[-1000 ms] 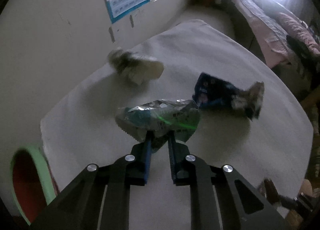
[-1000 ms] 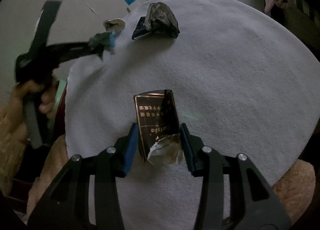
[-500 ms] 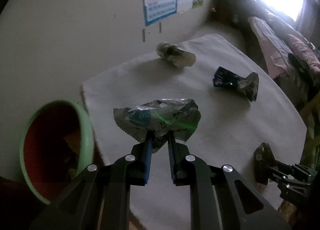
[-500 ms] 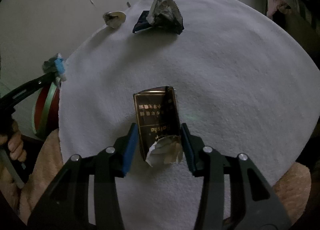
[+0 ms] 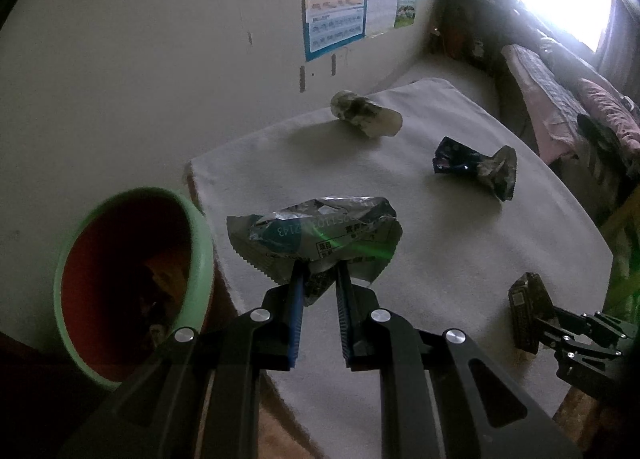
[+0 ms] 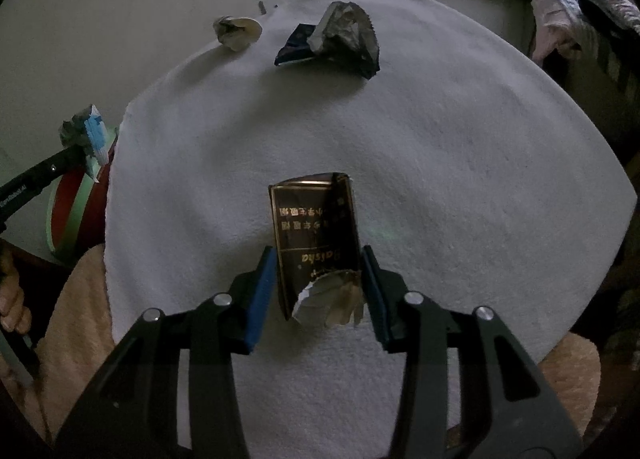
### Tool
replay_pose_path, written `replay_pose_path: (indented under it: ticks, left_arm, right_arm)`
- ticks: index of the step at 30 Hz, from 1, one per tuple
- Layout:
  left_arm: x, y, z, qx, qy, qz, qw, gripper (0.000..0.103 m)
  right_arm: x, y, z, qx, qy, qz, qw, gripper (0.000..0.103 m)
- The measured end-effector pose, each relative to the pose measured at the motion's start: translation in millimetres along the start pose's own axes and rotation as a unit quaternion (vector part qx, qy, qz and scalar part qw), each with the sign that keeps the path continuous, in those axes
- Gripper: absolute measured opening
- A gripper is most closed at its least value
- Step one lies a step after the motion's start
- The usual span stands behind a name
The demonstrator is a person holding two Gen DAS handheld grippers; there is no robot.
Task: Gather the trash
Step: 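Carry the blue-white wrapper toward the bucket with the left gripper while the right holds the pack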
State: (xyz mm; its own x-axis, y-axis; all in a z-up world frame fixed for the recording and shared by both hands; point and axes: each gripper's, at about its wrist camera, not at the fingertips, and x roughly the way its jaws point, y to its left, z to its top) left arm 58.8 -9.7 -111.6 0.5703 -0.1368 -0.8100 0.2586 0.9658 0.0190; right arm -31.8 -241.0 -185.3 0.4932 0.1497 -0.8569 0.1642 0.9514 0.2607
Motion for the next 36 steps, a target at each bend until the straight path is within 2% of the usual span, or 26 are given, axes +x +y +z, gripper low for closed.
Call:
replay_pose_path:
  ticks: [14, 27, 36]
  left_arm:
    - [-2.6, 7.0, -7.1, -0.007, -0.004, 0.005, 1.0, 0.013]
    - [-13.0, 17.2, -7.1, -0.02, -0.022, 0.009, 0.9995, 0.013]
    - [-15.2, 30.4, -9.0, -0.036, -0.023, 0.008, 0.9991, 0.013]
  right_arm:
    - [-5.0, 8.3, 8.1, -0.007, -0.005, -0.007, 1.0, 0.041]
    - [-39.2, 44.5, 31.0, -0.022, -0.043, 0.027, 0.998, 0.041]
    - [-37.9, 58.3, 33.1, -0.03, -0.036, 0.029, 0.998, 0.041]
